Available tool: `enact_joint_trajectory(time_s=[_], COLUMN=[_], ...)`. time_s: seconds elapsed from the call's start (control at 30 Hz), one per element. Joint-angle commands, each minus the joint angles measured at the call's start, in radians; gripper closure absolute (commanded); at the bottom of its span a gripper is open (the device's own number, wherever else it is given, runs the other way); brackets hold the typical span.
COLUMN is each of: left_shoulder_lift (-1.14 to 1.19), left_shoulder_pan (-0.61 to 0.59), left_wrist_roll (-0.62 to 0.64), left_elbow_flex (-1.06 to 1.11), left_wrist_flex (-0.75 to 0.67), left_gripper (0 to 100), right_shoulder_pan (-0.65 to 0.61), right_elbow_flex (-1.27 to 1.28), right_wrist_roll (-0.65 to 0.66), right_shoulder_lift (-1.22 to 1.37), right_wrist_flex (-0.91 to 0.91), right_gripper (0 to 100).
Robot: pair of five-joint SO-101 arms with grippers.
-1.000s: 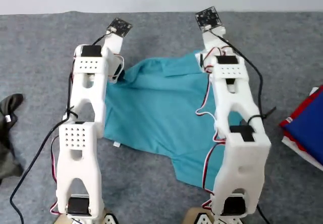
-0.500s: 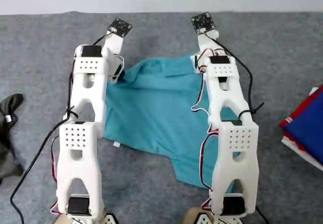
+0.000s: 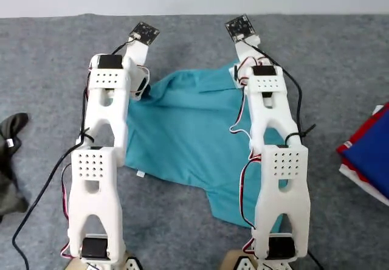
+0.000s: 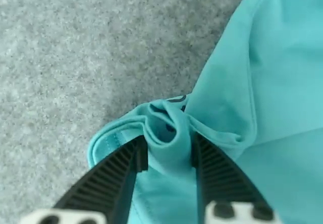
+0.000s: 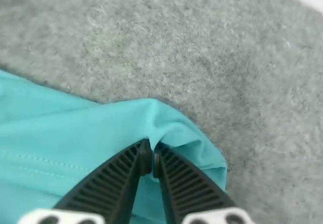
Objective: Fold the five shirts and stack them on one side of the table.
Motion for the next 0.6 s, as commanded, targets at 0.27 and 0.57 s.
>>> enact_joint_trajectory(time_s=[0.27, 0.57], left_shoulder_lift=[-0.054, -0.064], left_shoulder_pan=[0.003, 0.005], left_wrist_roll=[0.000, -0.038], left_elbow_flex=[-0.120, -0.331], left_wrist_flex=[0.081, 0.273], left_gripper=[85, 98], right_shoulder_pan=[0.013, 0.021], right_elbow_flex=[-0.334, -0.545], right_wrist_roll=[0.044, 0.069], right_shoulder_lift=[-0.116, -0.128], right_wrist_flex=[0.367, 0.711], right_gripper=[98.7, 98.7])
